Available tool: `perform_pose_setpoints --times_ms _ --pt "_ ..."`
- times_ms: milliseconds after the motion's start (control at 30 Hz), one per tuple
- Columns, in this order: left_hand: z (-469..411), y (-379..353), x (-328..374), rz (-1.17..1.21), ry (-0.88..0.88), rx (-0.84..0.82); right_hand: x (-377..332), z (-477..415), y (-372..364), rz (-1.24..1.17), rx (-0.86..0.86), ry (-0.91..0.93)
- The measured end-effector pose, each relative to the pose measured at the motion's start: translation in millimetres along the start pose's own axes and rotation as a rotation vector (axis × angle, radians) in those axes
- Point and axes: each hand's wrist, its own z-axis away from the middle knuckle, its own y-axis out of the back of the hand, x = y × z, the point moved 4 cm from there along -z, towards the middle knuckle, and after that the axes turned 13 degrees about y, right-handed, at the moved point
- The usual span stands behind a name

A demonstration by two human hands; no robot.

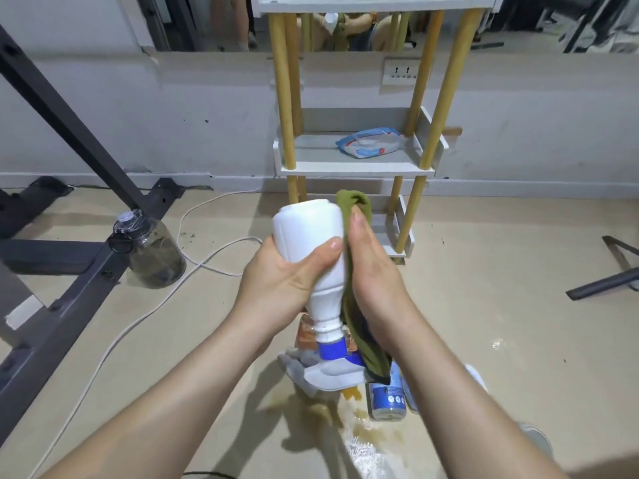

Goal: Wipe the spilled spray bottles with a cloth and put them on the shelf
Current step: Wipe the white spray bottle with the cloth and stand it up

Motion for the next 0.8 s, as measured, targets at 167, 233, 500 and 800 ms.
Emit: perform_pose_setpoints --times_ms 167,233,500,800 --pt "-5.4 8.0 0.1 -0.015 0.048 0.024 -7.3 36.3 -17.3 0.257 -0.102 0.189" --pt "-4.7 7.5 -1.4 -0.052 0.024 0.026 -7.0 39.8 -15.9 0.232 -0.155 0.164" --pt "4.5 8.4 13.6 -0.190 -0.084 0.120 -17.3 19.3 -13.9 0.002 -0.055 0.028" --pt "11.0 29.7 29.2 -0.089 0.093 -0.146 -0.6 -3.0 15.4 0.076 -0.092 -0.031"
